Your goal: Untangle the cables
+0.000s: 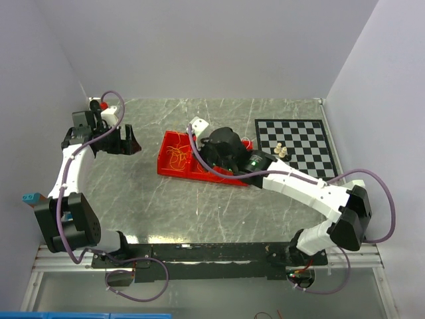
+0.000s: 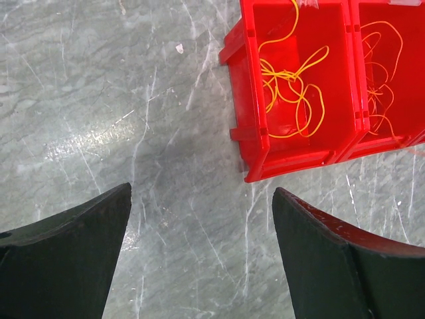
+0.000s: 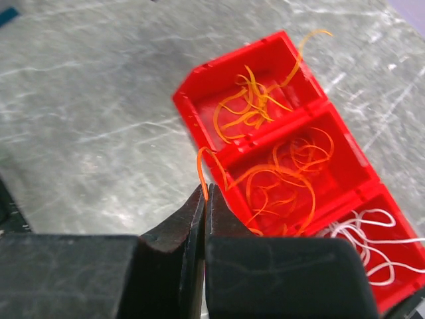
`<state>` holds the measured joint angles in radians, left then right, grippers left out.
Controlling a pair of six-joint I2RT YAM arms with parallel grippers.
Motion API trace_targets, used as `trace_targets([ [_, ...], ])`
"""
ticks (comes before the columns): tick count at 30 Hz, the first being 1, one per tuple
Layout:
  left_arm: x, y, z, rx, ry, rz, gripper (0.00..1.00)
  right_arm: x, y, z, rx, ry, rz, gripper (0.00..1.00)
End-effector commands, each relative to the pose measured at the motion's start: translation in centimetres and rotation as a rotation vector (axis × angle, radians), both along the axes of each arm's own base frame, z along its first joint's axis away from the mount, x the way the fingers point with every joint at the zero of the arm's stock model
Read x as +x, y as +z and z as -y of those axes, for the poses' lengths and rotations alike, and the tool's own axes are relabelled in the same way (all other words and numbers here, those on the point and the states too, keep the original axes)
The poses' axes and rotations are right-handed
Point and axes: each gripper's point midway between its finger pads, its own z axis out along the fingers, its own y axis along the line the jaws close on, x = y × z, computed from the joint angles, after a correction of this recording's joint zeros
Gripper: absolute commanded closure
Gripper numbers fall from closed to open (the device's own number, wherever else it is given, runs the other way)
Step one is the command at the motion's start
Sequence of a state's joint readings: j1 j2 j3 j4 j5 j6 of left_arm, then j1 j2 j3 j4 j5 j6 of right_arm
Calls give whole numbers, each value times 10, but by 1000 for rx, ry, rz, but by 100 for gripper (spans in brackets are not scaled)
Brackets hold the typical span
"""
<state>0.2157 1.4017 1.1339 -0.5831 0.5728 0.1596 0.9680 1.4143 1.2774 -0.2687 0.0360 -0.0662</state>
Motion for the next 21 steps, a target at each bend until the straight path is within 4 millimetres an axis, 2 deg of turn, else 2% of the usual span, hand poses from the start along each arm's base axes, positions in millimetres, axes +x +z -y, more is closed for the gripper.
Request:
trace_targets([
  [1,5,22,0,-2,3,73,9,24,12,-2,11,-14,38,100],
  [7,6,24,0,-7,4,76,10,70,13,-4,68,-100,32,100],
  [13,7,19,1,-14,2,68,10,100,18,-17,109,-119,18,100],
  [15,7,18,1,-17,4,64,10,114,22,-18,122,-155,37,100],
  [18,8,17,1,-22,2,61,9,139,27,-7,169,-276,52,100],
  [21,10,16,0,-19,5,62,9,156,23,-9,203,-305,9,100],
])
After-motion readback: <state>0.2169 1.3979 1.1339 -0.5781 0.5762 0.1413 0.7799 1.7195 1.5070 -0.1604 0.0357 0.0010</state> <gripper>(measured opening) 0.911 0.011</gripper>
